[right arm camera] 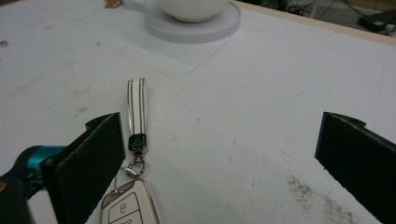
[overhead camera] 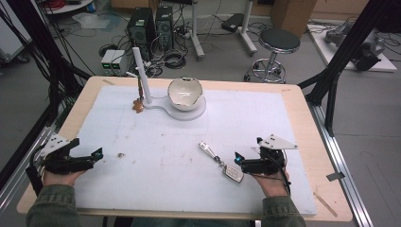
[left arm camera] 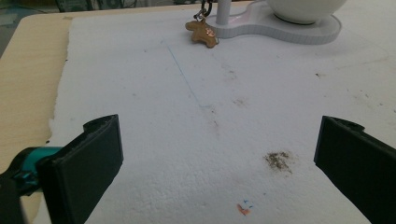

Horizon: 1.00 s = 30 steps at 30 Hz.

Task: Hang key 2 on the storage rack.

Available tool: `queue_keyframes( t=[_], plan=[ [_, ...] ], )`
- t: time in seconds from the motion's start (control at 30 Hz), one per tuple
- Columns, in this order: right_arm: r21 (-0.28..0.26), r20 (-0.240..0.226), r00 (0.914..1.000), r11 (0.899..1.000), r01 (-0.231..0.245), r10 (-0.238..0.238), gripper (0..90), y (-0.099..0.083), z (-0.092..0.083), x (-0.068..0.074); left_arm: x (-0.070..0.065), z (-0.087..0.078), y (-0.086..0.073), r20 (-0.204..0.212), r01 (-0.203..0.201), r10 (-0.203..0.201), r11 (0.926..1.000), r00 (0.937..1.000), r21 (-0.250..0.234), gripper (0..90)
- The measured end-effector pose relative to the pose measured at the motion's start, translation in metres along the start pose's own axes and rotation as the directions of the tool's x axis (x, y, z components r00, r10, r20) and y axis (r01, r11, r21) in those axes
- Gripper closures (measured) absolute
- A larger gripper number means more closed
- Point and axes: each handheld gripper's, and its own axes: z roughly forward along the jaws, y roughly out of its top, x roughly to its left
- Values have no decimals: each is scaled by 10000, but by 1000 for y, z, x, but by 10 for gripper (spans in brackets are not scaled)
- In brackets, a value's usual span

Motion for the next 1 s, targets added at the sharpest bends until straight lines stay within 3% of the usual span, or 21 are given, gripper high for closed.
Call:
queue_keyframes(
  t=[0.27, 0.37, 0.57, 1.0],
  plan=[
    [531, -711, 9974, 9986, -37, 75, 5, 10, 18, 7, 1, 1, -2, 101, -48, 47, 10000, 9999, 87, 17],
    [852, -903, 9958, 9962, 191, -114, 5, 17, 28, 10, 1, 0, -2, 104, -62, 61, 10000, 9999, 27, 17],
    [1286, -1136, 9924, 9897, 623, -477, 5, 30, 42, 18, -2, 0, -3, 277, -61, 60, 10000, 9996, 38, 17],
    [1980, -1463, 9885, 9779, 677, -388, 5, 38, 65, 22, -3, 0, -3, 346, -164, 162, 9999, 9993, 45, 17]
  ],
)
